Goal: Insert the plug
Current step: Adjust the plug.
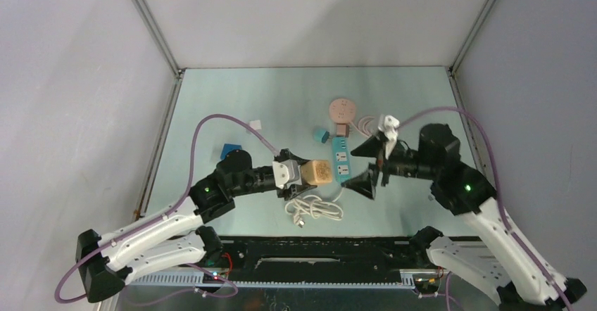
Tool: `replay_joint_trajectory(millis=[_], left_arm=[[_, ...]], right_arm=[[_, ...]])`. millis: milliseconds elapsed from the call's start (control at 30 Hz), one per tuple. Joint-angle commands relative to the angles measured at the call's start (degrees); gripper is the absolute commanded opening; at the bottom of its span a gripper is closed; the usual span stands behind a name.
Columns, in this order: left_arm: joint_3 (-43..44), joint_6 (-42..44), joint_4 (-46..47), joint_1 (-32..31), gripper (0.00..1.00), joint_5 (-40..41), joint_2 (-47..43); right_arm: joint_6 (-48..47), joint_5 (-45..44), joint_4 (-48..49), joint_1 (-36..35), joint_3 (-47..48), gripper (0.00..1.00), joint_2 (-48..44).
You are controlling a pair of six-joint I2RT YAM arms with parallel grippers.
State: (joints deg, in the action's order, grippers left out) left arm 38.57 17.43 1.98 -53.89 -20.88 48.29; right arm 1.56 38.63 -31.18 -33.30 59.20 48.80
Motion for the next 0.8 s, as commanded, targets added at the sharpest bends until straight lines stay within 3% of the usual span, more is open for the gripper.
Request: replay_joint_trajectory(millis=[0, 167, 600, 767], left_arm=[[0.54, -2.45, 0.13, -0.08, 0.0, -8.06, -0.68], [0.76, -3.84, -0.17, -0.08, 0.0, -10.2, 0.2], [0.41, -3.73, 0.91, -0.08, 0.0, -11.56, 0.56], [0.32, -4.28, 1.46, -0.08, 0.0, -11.47, 0.85]], right_arm=[[-11.46, 2.23, 7.35, -3.46, -5.49, 1.0, -6.71], [-17.14, 3.86, 13.88, -5.92, -10.82, 1.0, -8.63], [-25.26, 3.44, 17.85, -14.08, -10.86, 1.0, 0.96], [-25.22, 3.64, 17.9, -14.64, -10.86, 0.87, 2.82]])
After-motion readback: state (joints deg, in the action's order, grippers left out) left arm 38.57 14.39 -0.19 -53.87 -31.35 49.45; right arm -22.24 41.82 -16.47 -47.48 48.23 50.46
